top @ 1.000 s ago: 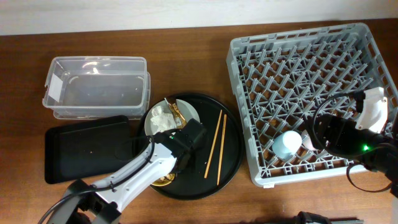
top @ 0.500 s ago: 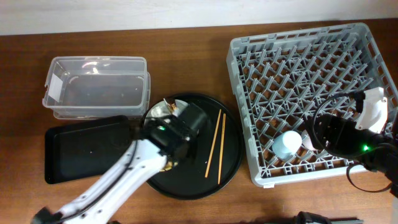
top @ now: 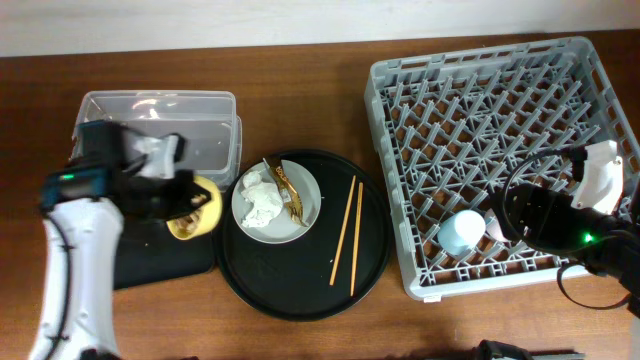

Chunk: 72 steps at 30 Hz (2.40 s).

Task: Sort waste into correct bins and load items into the dishwasher rack
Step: 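Tip the yellow bowl over the black tray to dump scraps, then set the empty yellow bowl back on the round tray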

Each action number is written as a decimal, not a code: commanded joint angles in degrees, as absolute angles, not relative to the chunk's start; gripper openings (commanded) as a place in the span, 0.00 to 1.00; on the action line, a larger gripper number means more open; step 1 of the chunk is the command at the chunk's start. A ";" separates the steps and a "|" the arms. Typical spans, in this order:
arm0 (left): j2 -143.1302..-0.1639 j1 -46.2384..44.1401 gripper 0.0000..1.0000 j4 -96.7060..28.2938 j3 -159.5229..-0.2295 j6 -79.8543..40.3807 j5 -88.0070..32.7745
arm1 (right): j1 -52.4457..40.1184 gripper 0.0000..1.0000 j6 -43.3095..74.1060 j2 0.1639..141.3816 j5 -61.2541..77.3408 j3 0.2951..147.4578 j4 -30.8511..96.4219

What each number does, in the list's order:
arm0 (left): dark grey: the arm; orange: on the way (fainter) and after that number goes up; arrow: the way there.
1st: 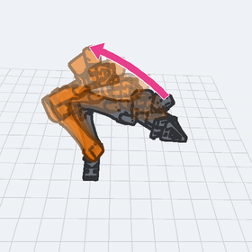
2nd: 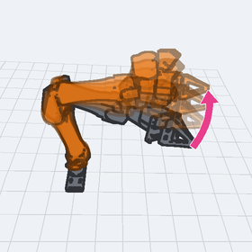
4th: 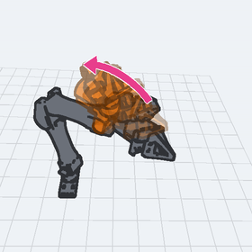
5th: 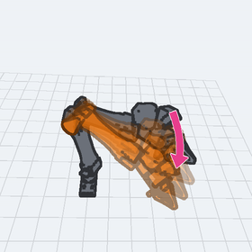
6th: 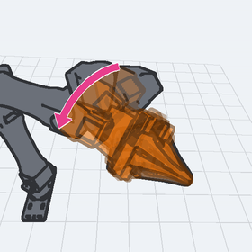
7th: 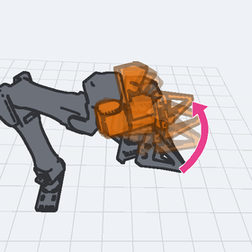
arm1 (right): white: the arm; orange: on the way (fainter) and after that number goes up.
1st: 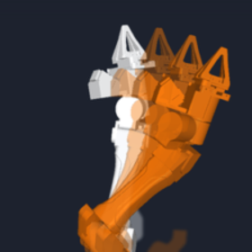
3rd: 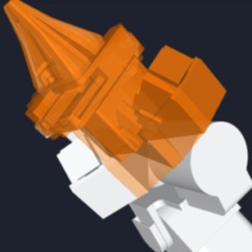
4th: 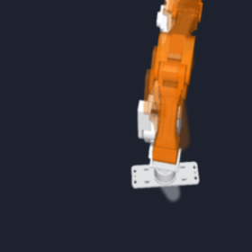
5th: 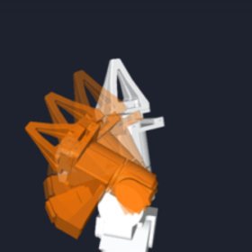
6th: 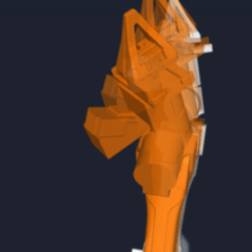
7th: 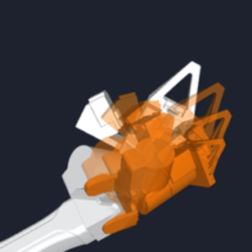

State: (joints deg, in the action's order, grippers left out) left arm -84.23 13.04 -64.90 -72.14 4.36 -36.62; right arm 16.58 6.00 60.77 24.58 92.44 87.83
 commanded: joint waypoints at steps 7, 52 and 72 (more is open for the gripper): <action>-98.56 30.57 0.00 -69.25 -72.75 25.82 -76.49 | 16.84 0.85 5.78 60.86 24.86 92.42 87.68; -102.76 34.81 0.00 -87.59 -72.16 47.92 -75.75 | 16.84 0.85 5.80 60.86 24.93 92.42 88.12; -77.52 -26.35 0.00 -75.20 -71.20 -24.51 -0.62 | 16.84 0.85 5.78 60.88 24.86 92.42 88.75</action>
State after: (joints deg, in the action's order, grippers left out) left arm -78.41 -13.74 -76.12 -72.01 -2.81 -28.58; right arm 16.58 6.00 60.93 24.58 92.44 88.71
